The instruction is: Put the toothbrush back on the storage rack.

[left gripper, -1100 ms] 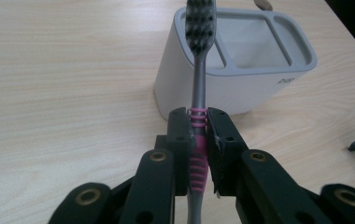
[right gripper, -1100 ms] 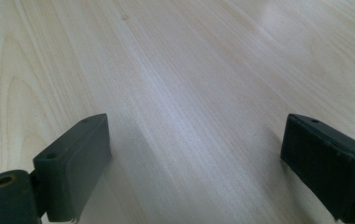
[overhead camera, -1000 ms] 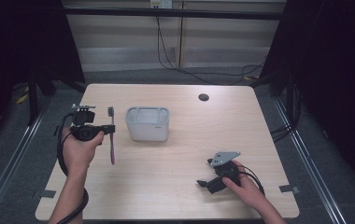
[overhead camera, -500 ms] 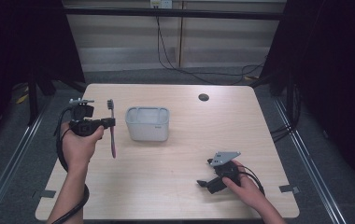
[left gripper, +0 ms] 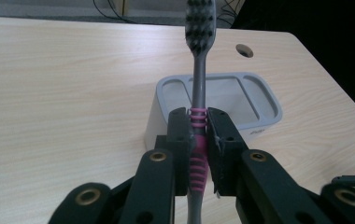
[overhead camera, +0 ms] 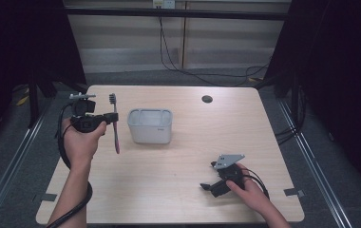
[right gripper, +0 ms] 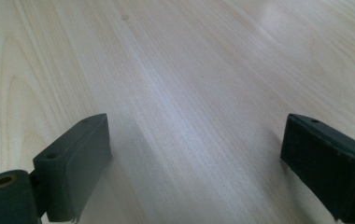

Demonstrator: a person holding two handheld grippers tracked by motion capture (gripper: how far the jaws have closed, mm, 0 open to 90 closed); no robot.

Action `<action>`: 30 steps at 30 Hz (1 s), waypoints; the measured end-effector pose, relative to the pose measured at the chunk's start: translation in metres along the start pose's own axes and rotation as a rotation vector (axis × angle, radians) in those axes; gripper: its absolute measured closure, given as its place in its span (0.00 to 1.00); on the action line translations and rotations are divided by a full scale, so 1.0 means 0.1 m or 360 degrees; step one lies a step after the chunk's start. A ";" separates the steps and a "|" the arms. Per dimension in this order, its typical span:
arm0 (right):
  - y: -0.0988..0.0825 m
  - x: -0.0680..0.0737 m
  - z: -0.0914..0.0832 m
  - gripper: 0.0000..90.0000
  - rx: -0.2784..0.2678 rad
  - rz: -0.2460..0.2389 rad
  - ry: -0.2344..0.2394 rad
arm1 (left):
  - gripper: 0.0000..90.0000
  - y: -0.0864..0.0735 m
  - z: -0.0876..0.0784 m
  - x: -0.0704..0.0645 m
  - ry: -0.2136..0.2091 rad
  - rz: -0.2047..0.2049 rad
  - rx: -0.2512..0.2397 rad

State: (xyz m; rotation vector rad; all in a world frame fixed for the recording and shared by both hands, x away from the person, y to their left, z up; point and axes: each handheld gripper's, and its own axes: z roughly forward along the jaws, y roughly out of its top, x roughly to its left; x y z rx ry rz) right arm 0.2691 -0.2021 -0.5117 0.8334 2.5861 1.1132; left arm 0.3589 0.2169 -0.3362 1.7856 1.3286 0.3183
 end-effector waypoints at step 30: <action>0.00 0.00 0.00 0.09 -0.0002 -0.0003 0.0000 | 0.89 0.35 0.01 -0.18 -0.0031 0.0023 -0.0153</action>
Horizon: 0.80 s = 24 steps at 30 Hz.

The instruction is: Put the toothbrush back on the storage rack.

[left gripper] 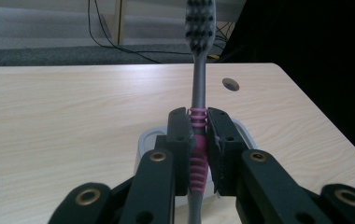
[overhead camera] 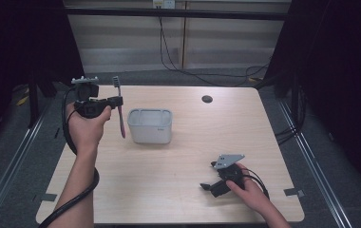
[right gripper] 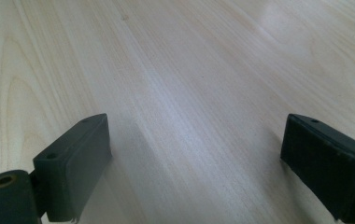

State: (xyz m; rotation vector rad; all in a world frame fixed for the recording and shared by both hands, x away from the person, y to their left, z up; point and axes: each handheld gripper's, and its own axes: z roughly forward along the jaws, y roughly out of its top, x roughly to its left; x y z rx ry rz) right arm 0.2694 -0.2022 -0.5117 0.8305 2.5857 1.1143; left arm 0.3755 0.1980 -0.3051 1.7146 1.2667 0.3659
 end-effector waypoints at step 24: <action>0.00 0.00 0.00 0.09 0.0000 0.0000 -0.0001 | 0.89 0.22 0.10 -0.13 -0.0066 0.0054 -0.0111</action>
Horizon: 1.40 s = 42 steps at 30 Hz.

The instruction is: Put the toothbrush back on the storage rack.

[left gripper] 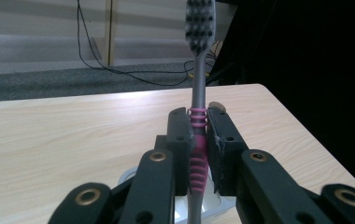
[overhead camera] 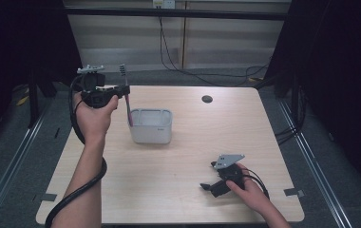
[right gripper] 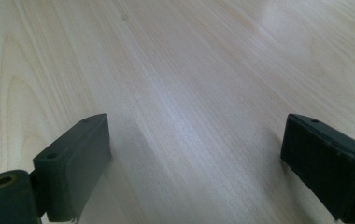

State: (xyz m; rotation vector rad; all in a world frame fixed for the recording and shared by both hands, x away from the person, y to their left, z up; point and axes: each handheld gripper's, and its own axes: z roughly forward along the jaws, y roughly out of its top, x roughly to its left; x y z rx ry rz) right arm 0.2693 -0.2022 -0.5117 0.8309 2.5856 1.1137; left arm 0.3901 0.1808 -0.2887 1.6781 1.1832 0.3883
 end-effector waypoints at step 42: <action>0.00 0.00 0.00 0.09 0.0003 0.0000 0.0000 | 0.89 0.04 0.35 0.09 0.0017 0.0009 -0.0076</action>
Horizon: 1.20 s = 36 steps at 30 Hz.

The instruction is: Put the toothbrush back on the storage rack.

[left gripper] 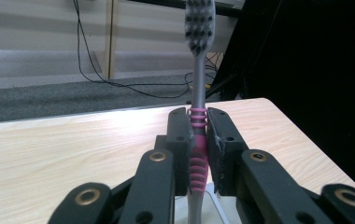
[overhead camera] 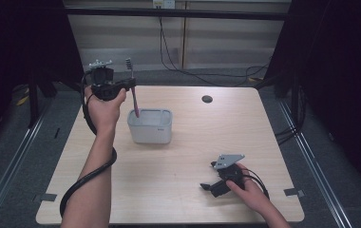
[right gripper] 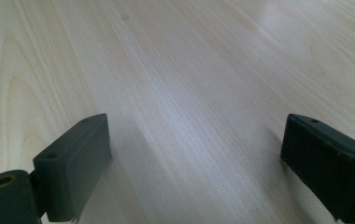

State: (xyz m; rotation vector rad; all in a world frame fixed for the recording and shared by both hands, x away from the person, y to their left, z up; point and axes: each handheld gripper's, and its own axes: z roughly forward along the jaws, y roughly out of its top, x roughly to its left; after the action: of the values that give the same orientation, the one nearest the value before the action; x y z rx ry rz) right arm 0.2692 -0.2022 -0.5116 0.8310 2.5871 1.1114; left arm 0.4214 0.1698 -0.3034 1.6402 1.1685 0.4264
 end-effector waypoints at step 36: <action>0.00 0.00 0.00 0.09 -0.0001 0.0000 -0.0003 | 0.89 -0.21 0.19 0.23 0.0062 0.0003 -0.0002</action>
State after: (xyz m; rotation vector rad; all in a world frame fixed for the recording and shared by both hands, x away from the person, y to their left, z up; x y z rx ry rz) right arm 0.2691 -0.2021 -0.5117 0.8313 2.5849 1.1109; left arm 0.4359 0.1787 -0.3357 1.6385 1.1954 0.4616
